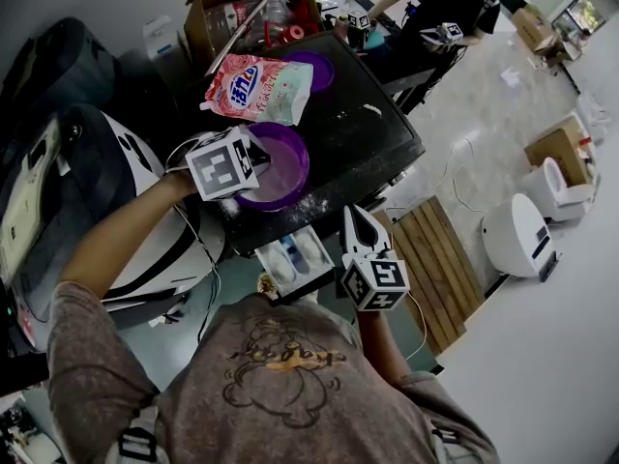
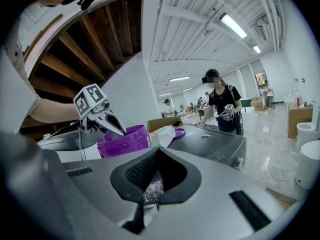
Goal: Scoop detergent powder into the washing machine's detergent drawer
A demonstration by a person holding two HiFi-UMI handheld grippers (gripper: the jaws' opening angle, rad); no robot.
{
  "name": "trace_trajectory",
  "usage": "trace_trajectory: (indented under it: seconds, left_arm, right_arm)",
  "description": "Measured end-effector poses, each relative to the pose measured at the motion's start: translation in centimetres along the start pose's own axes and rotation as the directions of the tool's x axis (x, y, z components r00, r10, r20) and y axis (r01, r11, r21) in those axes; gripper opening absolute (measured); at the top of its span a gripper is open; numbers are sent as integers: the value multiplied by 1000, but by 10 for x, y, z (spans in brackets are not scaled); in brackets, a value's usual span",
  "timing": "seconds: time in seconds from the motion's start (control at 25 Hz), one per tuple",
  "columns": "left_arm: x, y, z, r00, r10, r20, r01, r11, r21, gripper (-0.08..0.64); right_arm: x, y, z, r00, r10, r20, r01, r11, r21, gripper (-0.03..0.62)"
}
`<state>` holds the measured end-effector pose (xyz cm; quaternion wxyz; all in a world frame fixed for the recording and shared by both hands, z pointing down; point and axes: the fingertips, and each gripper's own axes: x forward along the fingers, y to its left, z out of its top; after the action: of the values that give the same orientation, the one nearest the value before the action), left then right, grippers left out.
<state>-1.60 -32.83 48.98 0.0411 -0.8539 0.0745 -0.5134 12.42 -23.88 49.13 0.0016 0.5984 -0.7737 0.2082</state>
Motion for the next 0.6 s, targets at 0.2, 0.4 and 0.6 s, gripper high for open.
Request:
trace_trajectory:
  seconds: [0.2, 0.4, 0.6]
  left_arm:
    - [1, -6, -1, 1000, -22, -4, 22, 1000, -6, 23]
    - [0, -12, -1, 999, -46, -19, 46, 999, -11, 23]
    - [1, -20, 2, 997, -71, -31, 71, 997, -6, 23]
  right_arm:
    - [-1, -1, -2, 1000, 3, -3, -3, 1000, -8, 2]
    - [-2, 0, -3, 1000, 5, -3, -5, 1000, -5, 2]
    - [-5, -2, -2, 1000, 1, 1, -1, 1000, 4, 2]
